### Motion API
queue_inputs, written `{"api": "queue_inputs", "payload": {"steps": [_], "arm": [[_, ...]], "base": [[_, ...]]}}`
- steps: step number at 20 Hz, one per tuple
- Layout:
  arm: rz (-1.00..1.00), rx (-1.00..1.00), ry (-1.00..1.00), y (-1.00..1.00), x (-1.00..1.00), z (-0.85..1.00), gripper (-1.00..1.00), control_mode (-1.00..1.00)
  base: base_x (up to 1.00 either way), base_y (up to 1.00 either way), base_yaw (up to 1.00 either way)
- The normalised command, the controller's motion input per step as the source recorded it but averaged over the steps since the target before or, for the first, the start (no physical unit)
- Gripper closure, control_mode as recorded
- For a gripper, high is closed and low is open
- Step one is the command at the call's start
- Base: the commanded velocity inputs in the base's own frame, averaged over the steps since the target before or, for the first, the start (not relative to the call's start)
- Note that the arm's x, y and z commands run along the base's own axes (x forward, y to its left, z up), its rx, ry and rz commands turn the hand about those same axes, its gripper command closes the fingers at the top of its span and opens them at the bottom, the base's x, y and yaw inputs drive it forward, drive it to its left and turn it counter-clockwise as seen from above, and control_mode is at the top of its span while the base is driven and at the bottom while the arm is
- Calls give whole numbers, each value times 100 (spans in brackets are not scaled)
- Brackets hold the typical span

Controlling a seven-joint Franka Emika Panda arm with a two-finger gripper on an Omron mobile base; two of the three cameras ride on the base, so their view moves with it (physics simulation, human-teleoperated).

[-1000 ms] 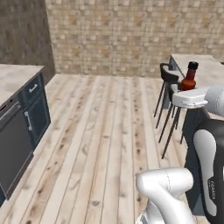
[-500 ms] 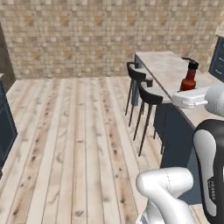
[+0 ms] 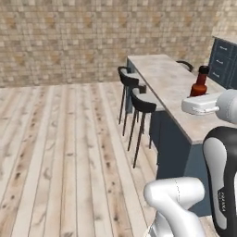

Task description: Take 2 condiments from the cabinet and move them on the counter near the stove.Make sure the condiments are lined up with each other, next to each other.

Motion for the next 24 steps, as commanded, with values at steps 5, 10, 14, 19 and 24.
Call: {"api": "queue_inputs", "payload": {"steps": [5, 10, 14, 19, 24], "arm": [[0, 0, 0, 0, 0, 0, 100, 100], [0, 0, 0, 0, 0, 0, 100, 100], [0, 0, 0, 0, 0, 0, 100, 100], [0, 0, 0, 0, 0, 0, 100, 100], [0, 0, 0, 0, 0, 0, 100, 100]], "base": [[14, -79, 7], [1, -100, 7], [13, -100, 6], [11, -100, 1], [19, -90, 0]]}}
